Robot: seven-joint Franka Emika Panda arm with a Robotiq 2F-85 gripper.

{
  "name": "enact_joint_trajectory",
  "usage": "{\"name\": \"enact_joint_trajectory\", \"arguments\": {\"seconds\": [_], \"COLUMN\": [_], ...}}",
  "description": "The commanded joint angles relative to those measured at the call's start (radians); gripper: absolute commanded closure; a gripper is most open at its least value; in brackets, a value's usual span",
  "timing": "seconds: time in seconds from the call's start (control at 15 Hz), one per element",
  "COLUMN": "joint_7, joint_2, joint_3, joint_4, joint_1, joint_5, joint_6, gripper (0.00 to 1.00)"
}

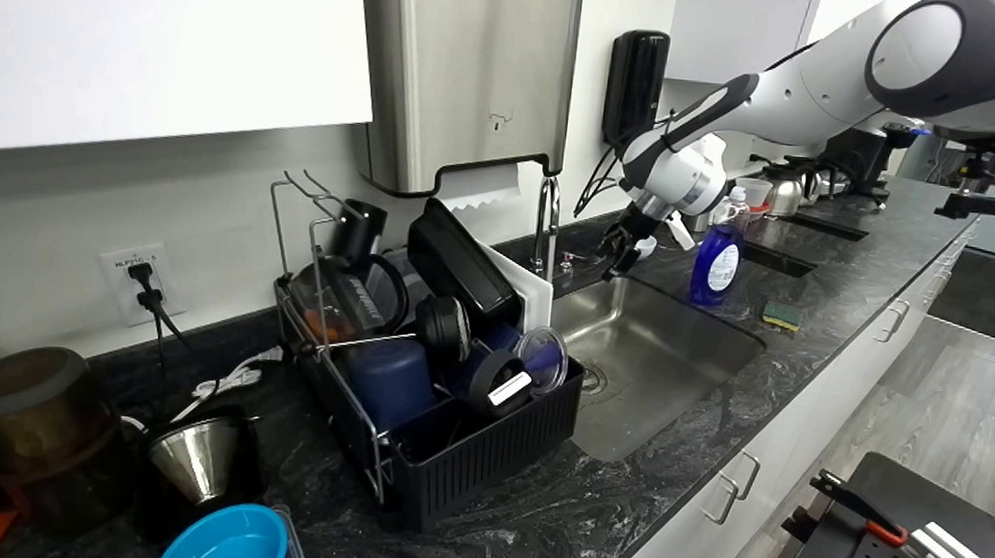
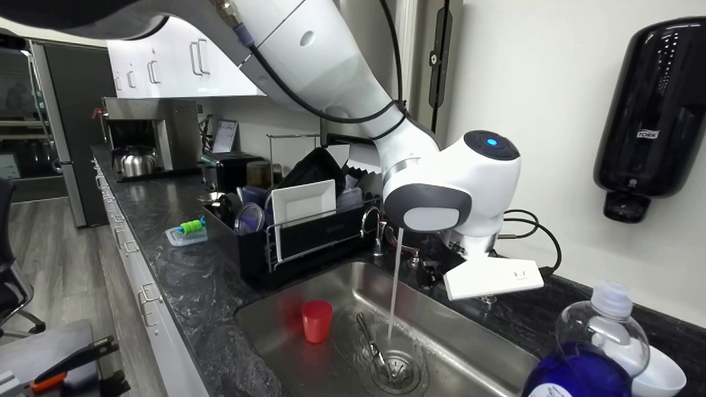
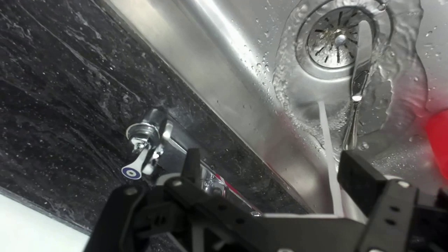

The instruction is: Put the butter knife in the sink then open and close the tap

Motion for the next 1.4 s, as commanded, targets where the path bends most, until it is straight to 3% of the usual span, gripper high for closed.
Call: {"name": "enact_joint_trajectory", "arguments": {"seconds": [0.0,0.73,1.33], "joint_7": [-0.068,-0.163,-0.151], "joint_2": [0.027,0.048,0.087], "joint_3": [0.042,0.094,0.082], "joint_4": [0.027,0.031,0.050], "joint_1": [-0.036,-0.079,-0.072], "joint_5": [0.030,0.026,-0.003], "joint_6": [0.026,0.084,0.160], "gripper": [0.00,0.00,0.00]}}
